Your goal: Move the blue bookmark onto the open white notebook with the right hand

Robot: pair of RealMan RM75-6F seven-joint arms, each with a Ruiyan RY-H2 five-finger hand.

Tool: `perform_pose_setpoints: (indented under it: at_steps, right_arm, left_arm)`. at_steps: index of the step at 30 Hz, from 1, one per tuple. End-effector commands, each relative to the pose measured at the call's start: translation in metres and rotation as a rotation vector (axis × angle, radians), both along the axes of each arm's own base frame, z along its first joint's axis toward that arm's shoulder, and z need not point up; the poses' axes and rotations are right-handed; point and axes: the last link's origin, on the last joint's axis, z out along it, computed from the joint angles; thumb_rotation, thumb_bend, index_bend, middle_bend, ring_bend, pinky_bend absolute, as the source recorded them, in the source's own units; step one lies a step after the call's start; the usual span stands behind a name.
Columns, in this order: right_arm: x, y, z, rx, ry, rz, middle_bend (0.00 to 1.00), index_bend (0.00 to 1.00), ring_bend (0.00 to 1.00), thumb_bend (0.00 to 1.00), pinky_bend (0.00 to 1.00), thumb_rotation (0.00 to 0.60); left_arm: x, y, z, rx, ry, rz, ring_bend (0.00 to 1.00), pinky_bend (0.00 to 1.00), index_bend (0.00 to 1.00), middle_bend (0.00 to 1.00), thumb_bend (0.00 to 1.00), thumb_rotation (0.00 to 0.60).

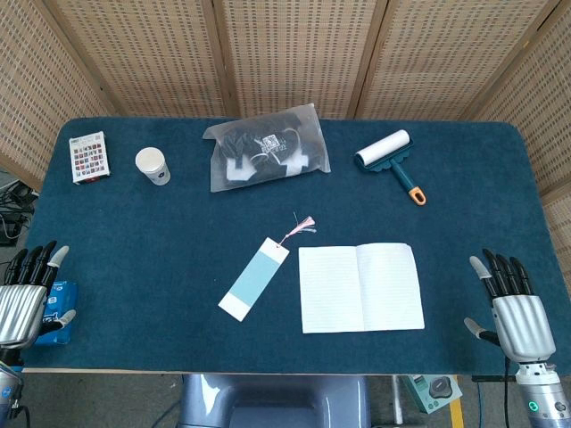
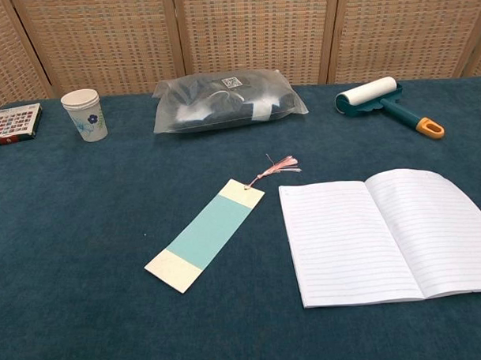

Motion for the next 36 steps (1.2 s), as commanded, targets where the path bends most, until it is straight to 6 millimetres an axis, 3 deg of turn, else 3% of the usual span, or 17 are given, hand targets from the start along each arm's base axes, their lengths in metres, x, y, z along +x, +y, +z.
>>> perform_pose_setpoints:
  at_steps: [1,27,33,36]
  right_arm:
    - [0.0,0.0,0.0,0.001,0.001,0.0,0.0,0.0,0.0,0.16,0.0,0.6]
    - [0.004,-0.002,-0.001,-0.013,-0.031,0.072,0.0,0.0,0.0,0.15,0.0,0.6]
    - [0.006,-0.013,-0.004,-0.011,-0.03,0.148,0.0,0.06,0.0,0.15,0.0,0.6]
    - [0.014,-0.031,-0.005,0.005,-0.005,0.203,0.0,0.11,0.0,0.15,0.02,0.6]
  left_arm:
    - [0.0,0.0,0.0,0.002,-0.001,0.0,0.0,0.0,0.0,0.0,0.05,0.6]
    - [0.003,-0.003,0.004,0.011,-0.008,-0.016,0.0,0.0,0.0,0.0,0.05,0.6]
    - [0.0,0.0,0.002,0.013,-0.008,-0.006,0.0,0.0,0.0,0.0,0.05,0.6]
    - [-0.002,0.003,0.001,0.01,-0.005,0.009,0.0,0.0,0.0,0.0,0.05,0.6]
